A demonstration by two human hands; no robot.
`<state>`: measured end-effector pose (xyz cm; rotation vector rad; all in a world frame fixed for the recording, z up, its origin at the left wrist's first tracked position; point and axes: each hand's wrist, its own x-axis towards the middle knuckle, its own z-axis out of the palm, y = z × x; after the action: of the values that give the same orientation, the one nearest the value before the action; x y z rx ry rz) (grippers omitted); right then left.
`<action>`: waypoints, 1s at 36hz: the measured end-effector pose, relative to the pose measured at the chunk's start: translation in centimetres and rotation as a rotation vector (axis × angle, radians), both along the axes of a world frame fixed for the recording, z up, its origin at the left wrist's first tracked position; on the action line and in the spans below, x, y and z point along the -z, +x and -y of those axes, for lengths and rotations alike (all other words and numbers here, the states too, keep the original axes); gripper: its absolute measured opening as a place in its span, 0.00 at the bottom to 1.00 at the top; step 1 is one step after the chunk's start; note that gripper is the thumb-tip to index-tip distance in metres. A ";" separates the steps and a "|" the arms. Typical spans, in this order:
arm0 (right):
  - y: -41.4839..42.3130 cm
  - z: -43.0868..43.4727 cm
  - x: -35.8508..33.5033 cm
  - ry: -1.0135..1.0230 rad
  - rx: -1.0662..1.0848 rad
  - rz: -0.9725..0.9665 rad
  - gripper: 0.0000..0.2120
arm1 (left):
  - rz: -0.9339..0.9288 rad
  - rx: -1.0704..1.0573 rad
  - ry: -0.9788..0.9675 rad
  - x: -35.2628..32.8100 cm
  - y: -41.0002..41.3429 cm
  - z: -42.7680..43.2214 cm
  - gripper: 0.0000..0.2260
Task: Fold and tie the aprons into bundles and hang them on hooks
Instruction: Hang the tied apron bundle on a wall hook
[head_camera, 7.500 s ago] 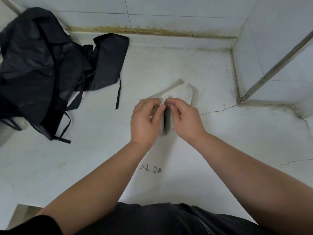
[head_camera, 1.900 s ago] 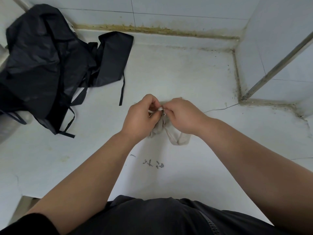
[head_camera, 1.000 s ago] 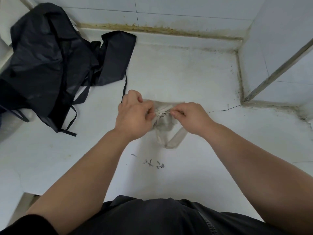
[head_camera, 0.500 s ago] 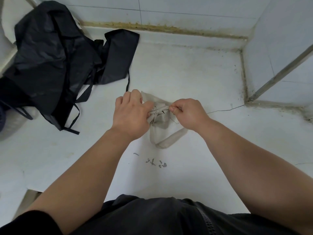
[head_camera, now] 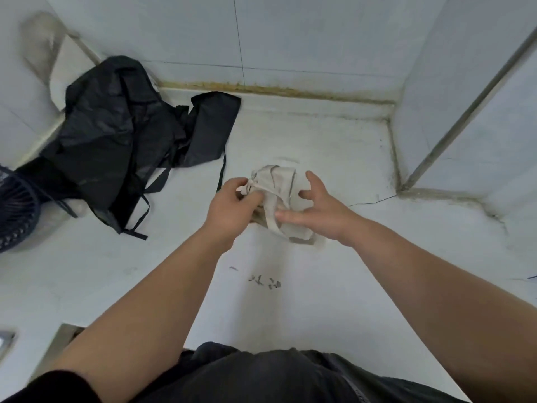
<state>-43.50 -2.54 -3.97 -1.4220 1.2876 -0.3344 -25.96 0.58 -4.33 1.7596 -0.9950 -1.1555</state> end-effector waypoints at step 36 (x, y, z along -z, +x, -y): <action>-3.9 -17.8 -8.1 -0.049 0.982 0.658 0.14 | -0.112 0.177 -0.158 -7.0 -2.1 -12.4 0.05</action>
<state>-47.44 15.29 4.10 -0.5124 1.3118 -1.3641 -28.06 13.01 2.71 1.4907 -1.1588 -1.2348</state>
